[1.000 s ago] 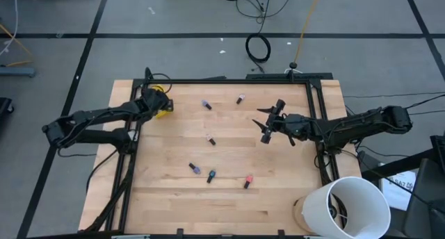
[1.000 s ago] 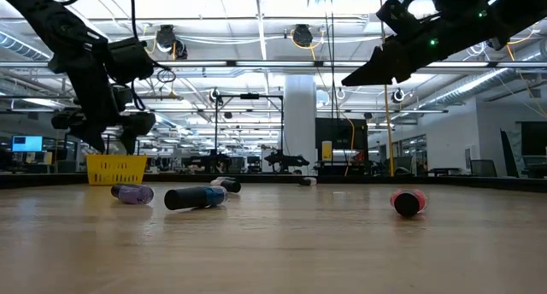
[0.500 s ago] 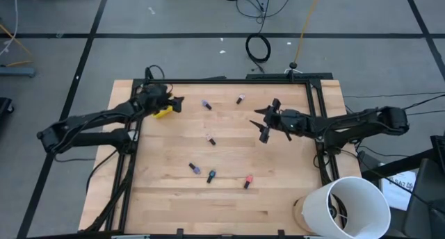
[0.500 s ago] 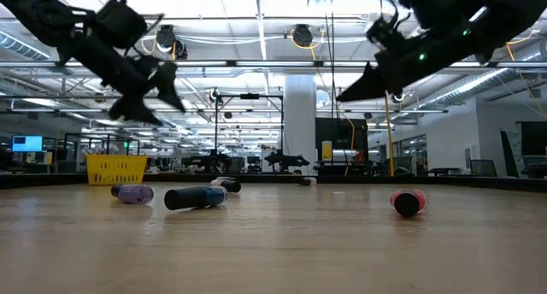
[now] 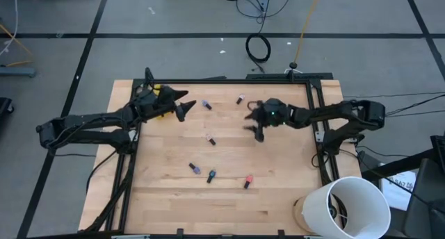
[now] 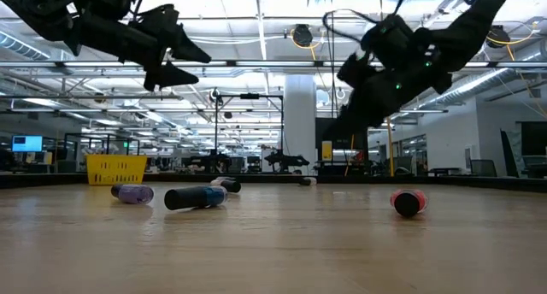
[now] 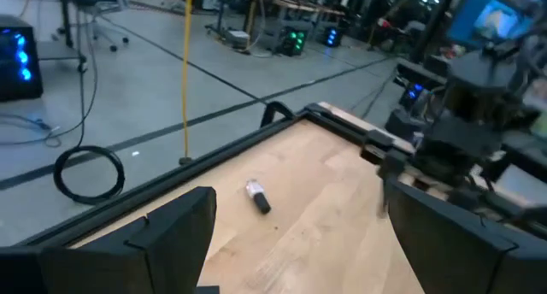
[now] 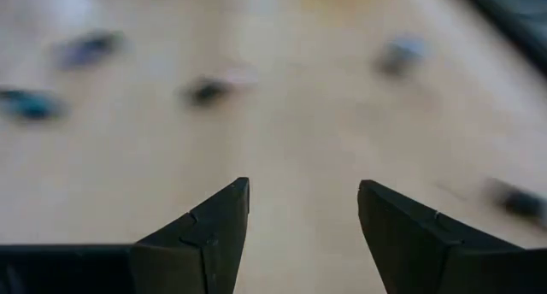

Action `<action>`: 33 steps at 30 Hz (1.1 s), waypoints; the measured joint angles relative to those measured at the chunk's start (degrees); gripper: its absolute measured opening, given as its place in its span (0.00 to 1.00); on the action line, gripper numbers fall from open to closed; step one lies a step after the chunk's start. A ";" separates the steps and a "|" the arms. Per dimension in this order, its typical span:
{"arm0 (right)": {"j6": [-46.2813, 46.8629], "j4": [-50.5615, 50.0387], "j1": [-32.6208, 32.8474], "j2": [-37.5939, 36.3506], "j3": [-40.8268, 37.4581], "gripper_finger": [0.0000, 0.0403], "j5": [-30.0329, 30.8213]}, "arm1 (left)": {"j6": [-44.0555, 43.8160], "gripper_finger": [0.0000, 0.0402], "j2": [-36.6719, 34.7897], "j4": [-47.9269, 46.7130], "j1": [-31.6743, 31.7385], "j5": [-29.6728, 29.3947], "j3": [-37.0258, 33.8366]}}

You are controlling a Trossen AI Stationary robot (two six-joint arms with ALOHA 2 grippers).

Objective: Pick & Place Nail Polish
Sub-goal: Put the dark pink nail polish into the yellow bin

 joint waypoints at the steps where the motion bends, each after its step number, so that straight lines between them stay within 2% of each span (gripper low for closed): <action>1: -0.65 -0.43 1.36 -0.47 0.03 0.52 -2.50 | 0.52 0.85 0.00 -0.05 -0.38 0.02 0.00; 4: -1.95 -3.16 6.99 -2.98 0.01 0.52 -7.55 | 0.89 0.85 0.00 0.02 -1.31 -0.06 0.00; 8: -2.38 -6.57 16.71 -3.77 0.03 0.52 -8.70 | 0.86 0.85 0.00 0.28 -1.27 -0.20 0.00; 15: -4.45 -9.64 30.01 1.20 -0.03 0.52 0.46 | -3.70 0.85 0.00 0.34 -1.19 -0.20 0.00; 18: -4.88 -8.19 32.23 3.66 -0.01 0.52 3.14 | -5.28 0.85 0.00 0.36 -1.18 -0.22 0.00; 25: -3.52 -0.40 34.18 9.75 -0.01 0.52 3.06 | -9.06 0.85 0.00 -0.14 -1.26 -0.18 0.00; 33: -1.34 2.41 33.18 14.37 0.04 0.51 -3.44 | -8.91 0.85 0.00 -0.11 -1.25 -0.20 0.00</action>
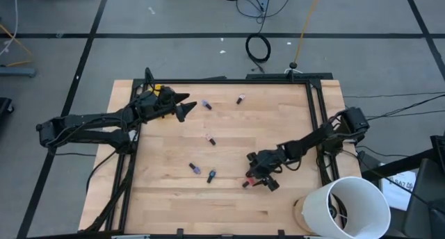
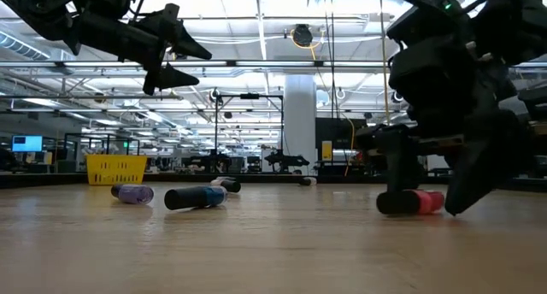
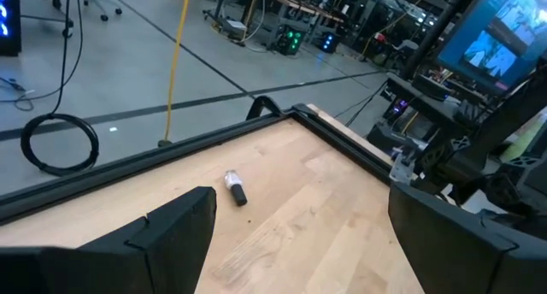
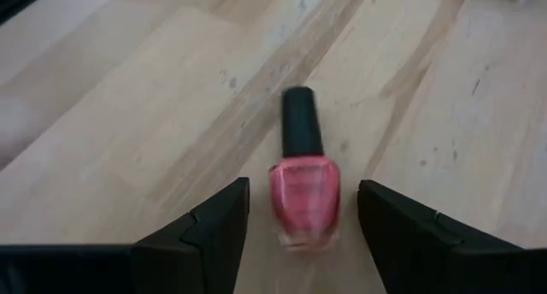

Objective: Pick & Place Nail Polish
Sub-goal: Put the dark pink nail polish into the yellow bin

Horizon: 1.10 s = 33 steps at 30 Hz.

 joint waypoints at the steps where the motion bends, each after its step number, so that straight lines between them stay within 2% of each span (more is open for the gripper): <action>1: 0.28 0.31 -0.27 0.30 0.00 0.51 -0.50 | 0.12 0.85 0.00 -0.01 0.00 0.00 0.00; 5: 0.38 0.56 -1.11 0.54 0.02 0.45 -1.00 | 0.79 0.85 0.00 -0.01 0.00 0.00 0.00; 13: -0.76 0.20 -2.82 0.56 0.02 0.21 -0.76 | 1.66 0.85 0.00 -0.01 0.00 -0.02 0.00; 23: -6.56 0.74 -3.64 -1.18 -0.05 0.21 7.44 | 1.80 0.85 0.00 -0.12 0.00 -0.02 0.00; 33: -12.93 0.74 -6.69 -11.94 -0.09 0.21 16.73 | -0.30 0.85 0.00 -3.52 -0.15 1.55 0.00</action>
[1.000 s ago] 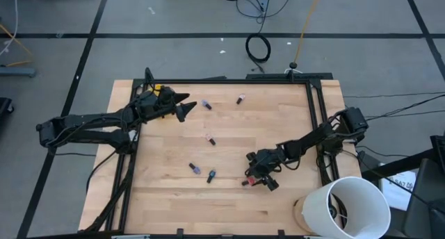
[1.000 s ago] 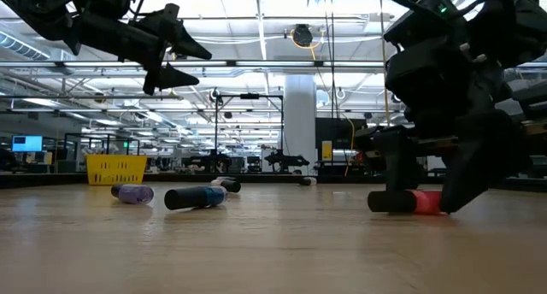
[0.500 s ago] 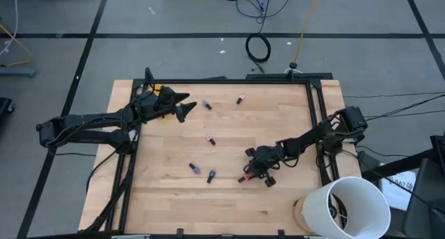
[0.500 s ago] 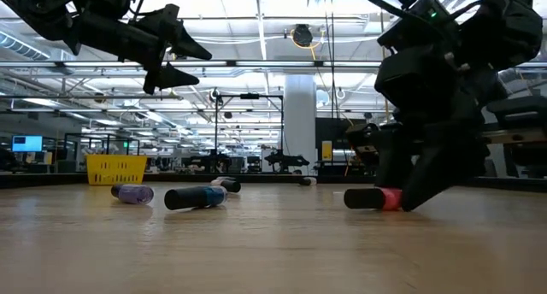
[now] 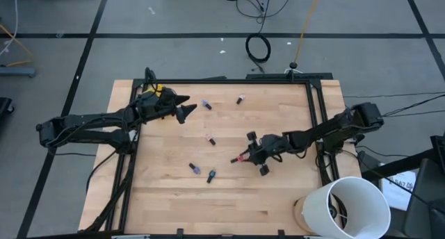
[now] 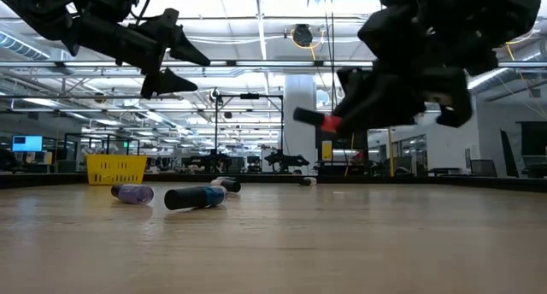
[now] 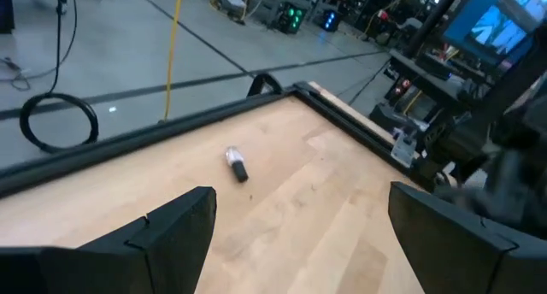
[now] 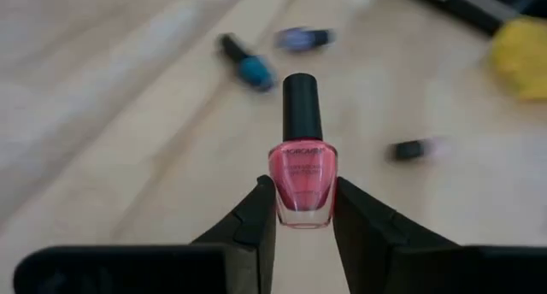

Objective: Pick & Place Nail Polish
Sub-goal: Put the dark pink nail polish into the yellow bin

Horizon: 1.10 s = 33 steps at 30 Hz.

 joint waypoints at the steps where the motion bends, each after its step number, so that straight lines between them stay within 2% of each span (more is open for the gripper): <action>1: -1.13 -0.06 -0.28 -0.87 0.00 0.21 1.89 | -0.04 0.85 0.00 -0.50 -0.29 -0.02 0.00; 8: -9.07 -0.02 -1.57 -2.80 0.00 0.20 18.66 | -0.69 0.85 3.38 2.20 -5.32 -0.01 0.00; 10: -10.24 -0.04 -1.55 -2.76 0.00 0.20 21.65 | -0.41 0.85 5.42 4.74 -7.29 -0.01 0.00; 15: -10.42 0.12 -1.50 -2.78 0.00 0.19 23.03 | 0.45 0.85 11.95 11.32 -10.92 0.00 -0.02; 20: -10.63 2.10 -1.50 -2.78 0.00 0.19 23.02 | 2.66 0.85 16.04 16.59 -11.54 -0.16 -0.02; 26: -12.15 2.87 -1.50 -2.78 0.00 0.18 23.01 | 4.10 0.85 17.05 19.11 -10.70 -2.00 -0.02; 33: -12.30 3.52 -1.48 -2.78 0.00 0.13 22.98 | 1.85 0.85 17.05 19.05 -10.94 -2.61 -0.02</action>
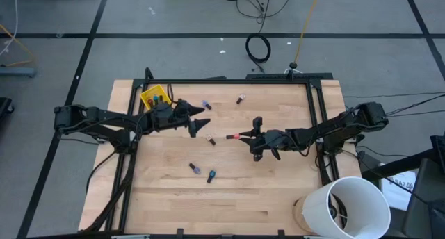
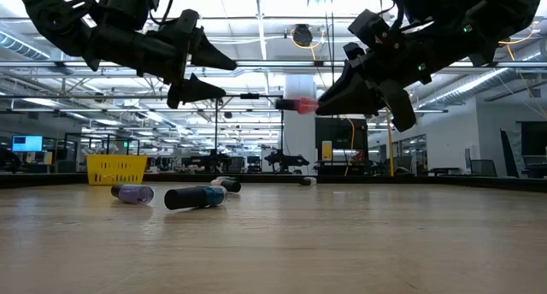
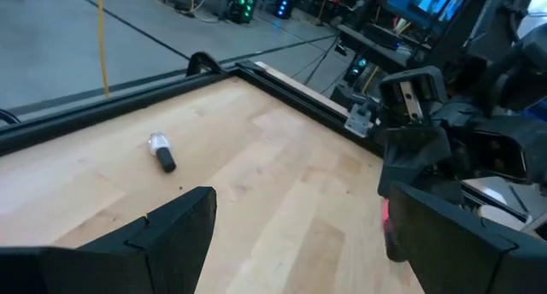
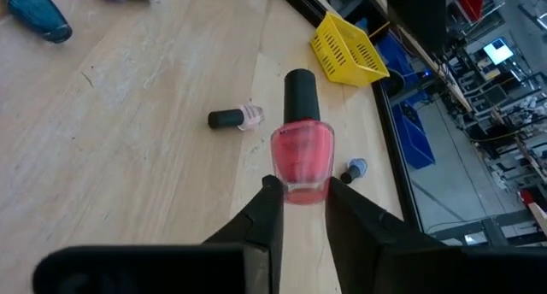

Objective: Pick & Place Nail Polish
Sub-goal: Put the dark pink nail polish into the yellow bin

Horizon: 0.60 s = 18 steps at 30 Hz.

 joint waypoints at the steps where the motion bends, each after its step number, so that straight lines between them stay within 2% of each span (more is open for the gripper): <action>1: -0.01 -0.04 0.00 0.00 0.00 0.11 0.03 | -0.03 0.85 0.00 -0.02 -0.06 -0.07 0.00; 9: -0.03 0.04 0.00 -0.01 0.02 0.00 -0.02 | -4.44 0.85 0.00 -0.17 -0.17 -0.43 0.00; 18: 4.41 -0.07 0.91 -0.01 0.02 0.03 -0.22 | -1.24 0.85 0.00 -2.20 -0.17 -0.54 0.00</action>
